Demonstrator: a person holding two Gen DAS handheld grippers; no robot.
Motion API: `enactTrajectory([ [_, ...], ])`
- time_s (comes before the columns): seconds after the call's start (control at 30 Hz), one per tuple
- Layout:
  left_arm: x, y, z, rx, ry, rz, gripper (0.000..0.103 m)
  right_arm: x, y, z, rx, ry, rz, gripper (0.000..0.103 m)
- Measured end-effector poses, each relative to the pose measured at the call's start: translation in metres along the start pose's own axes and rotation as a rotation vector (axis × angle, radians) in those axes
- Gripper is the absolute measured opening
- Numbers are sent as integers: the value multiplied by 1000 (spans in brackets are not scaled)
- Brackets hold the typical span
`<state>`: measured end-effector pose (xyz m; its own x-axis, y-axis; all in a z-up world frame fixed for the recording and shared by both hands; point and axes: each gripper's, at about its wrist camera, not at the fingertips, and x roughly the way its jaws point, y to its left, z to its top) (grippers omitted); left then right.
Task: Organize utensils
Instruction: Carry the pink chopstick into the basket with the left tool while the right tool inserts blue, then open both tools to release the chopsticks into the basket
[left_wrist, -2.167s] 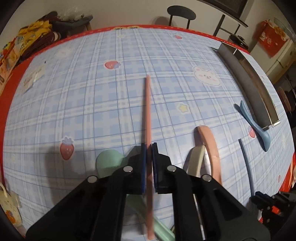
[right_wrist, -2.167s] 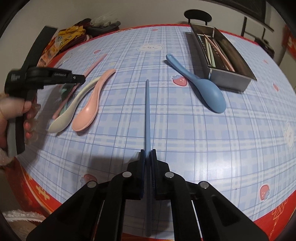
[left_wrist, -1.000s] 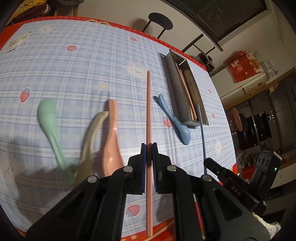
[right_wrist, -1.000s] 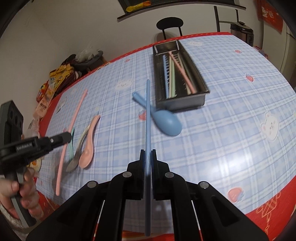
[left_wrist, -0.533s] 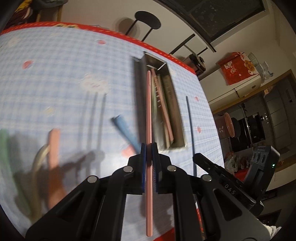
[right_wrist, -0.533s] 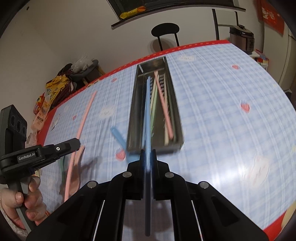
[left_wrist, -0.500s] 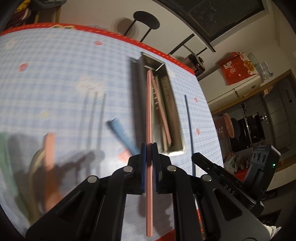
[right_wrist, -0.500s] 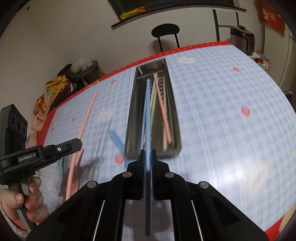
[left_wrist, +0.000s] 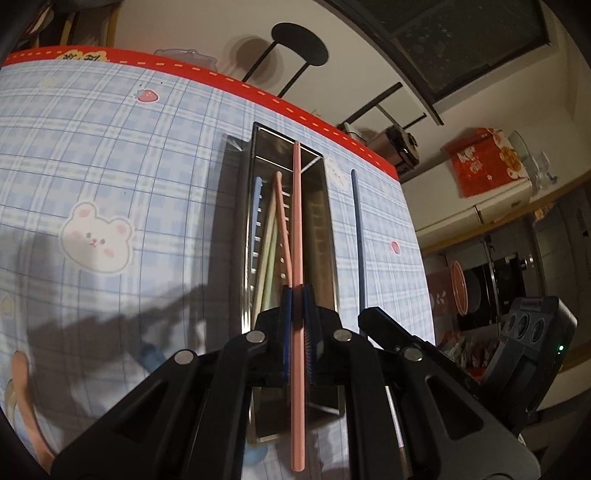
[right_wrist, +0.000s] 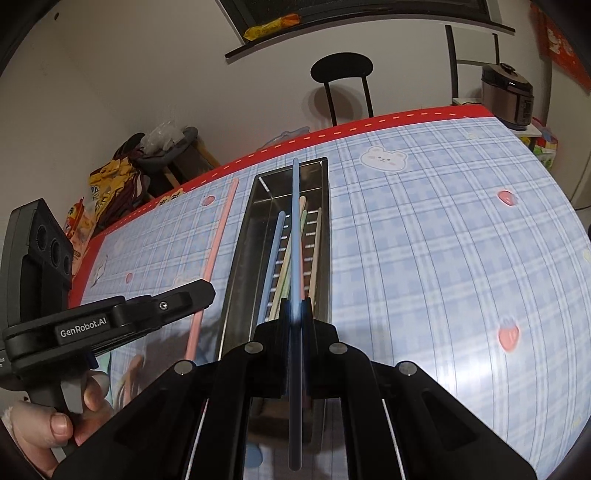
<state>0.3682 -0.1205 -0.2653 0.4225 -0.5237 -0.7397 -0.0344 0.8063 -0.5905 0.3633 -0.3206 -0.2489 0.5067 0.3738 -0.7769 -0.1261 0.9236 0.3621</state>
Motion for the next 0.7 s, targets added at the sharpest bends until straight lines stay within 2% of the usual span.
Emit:
enactTrajectory([
  [0.23, 18, 4, 7, -9, 15, 36, 10, 19, -7, 6, 29, 20, 9, 6],
  [0.53, 30, 1, 10, 3, 33, 46, 9, 27, -9, 8, 48, 26, 10, 7],
  [0.7, 28, -4, 13, 19, 26, 55, 22, 23, -8, 12, 44, 14, -6, 8],
])
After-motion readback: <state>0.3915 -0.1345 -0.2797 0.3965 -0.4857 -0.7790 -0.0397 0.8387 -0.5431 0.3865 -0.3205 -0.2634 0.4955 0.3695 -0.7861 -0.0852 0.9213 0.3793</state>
